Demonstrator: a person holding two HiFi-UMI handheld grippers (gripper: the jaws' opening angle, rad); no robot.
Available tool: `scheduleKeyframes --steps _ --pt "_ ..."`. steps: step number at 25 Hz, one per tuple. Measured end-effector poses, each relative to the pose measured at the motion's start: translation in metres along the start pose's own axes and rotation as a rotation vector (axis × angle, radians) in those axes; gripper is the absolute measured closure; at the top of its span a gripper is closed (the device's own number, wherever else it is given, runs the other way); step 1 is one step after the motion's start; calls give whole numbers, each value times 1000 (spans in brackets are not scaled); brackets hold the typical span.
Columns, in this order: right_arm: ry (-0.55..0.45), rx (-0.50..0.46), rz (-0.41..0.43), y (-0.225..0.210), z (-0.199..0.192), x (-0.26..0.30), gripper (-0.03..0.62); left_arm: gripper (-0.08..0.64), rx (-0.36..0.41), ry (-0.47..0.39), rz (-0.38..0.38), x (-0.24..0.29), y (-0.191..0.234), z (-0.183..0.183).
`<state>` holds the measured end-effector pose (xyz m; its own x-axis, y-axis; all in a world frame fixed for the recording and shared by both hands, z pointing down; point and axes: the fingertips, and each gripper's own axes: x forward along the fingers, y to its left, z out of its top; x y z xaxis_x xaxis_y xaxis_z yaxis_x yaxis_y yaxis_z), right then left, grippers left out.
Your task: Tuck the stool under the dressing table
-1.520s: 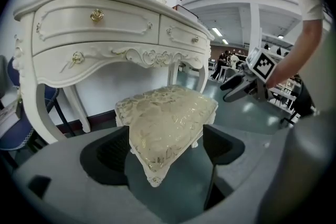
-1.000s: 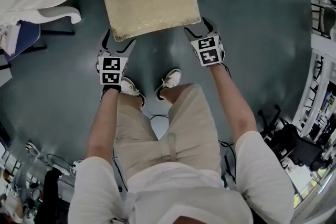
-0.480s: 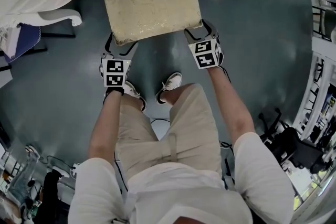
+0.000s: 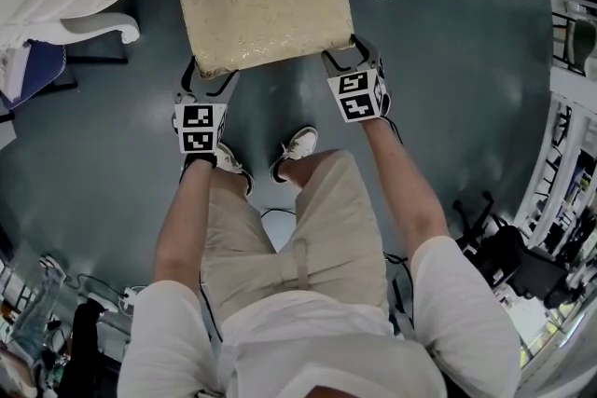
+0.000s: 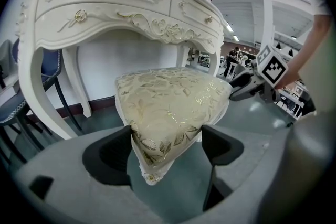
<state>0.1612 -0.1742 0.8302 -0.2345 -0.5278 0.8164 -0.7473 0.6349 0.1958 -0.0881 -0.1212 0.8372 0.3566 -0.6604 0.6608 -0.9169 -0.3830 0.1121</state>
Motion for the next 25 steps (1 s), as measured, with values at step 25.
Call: scheduleKeyframes --steps 25 --pt "106 -15 35 1 -2 5 295 138 -17 62 -20 3 1 -4"
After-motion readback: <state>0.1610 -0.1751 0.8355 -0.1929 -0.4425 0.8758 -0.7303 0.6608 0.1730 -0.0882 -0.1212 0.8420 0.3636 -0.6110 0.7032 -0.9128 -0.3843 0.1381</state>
